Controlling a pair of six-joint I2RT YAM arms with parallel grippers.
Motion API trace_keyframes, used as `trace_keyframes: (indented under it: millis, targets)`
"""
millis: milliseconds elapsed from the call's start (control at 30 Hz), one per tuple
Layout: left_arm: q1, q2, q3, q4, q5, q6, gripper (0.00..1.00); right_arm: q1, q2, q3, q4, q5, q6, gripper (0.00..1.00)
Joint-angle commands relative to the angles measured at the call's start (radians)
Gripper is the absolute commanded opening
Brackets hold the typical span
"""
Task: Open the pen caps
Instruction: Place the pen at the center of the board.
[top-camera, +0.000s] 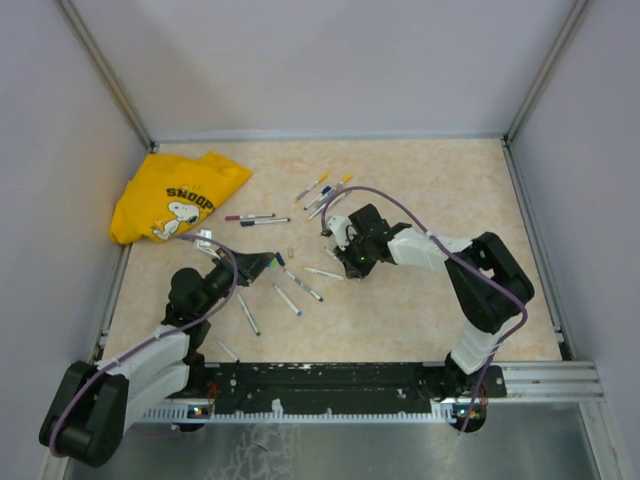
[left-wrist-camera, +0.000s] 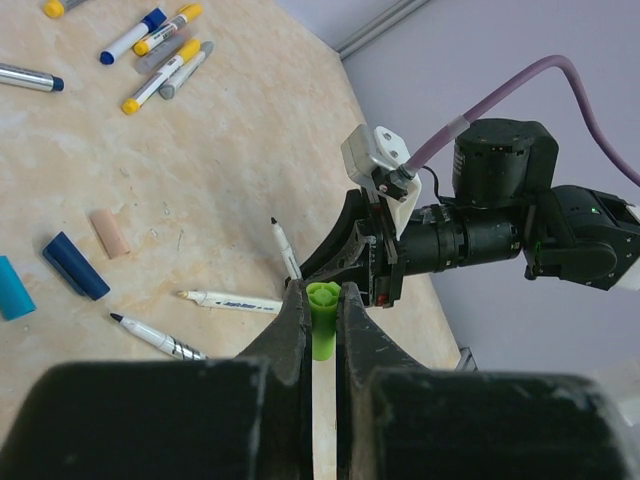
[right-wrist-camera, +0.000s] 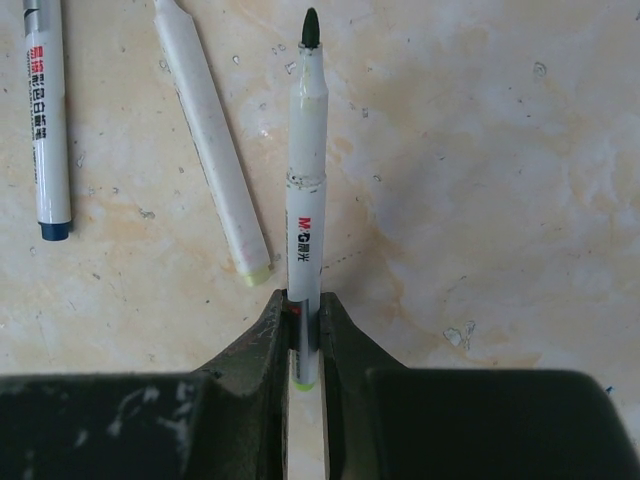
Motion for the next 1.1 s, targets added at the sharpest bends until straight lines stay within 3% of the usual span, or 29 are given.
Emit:
trace_keyframes:
  millis: [0, 333, 1067]
  targets:
    - [0.006, 0.008, 0.003, 0.055, 0.022, -0.011, 0.00, 0.013, 0.009, 0.049, -0.004, -0.009, -0.001, 0.11]
    - [0.006, 0.023, 0.007, 0.061, 0.025, -0.013, 0.00, 0.013, 0.007, 0.053, -0.013, -0.007, -0.001, 0.16]
    - [0.004, 0.079, 0.015, 0.098, 0.049, -0.029, 0.00, 0.014, -0.073, 0.052, -0.020, -0.006, -0.013, 0.45]
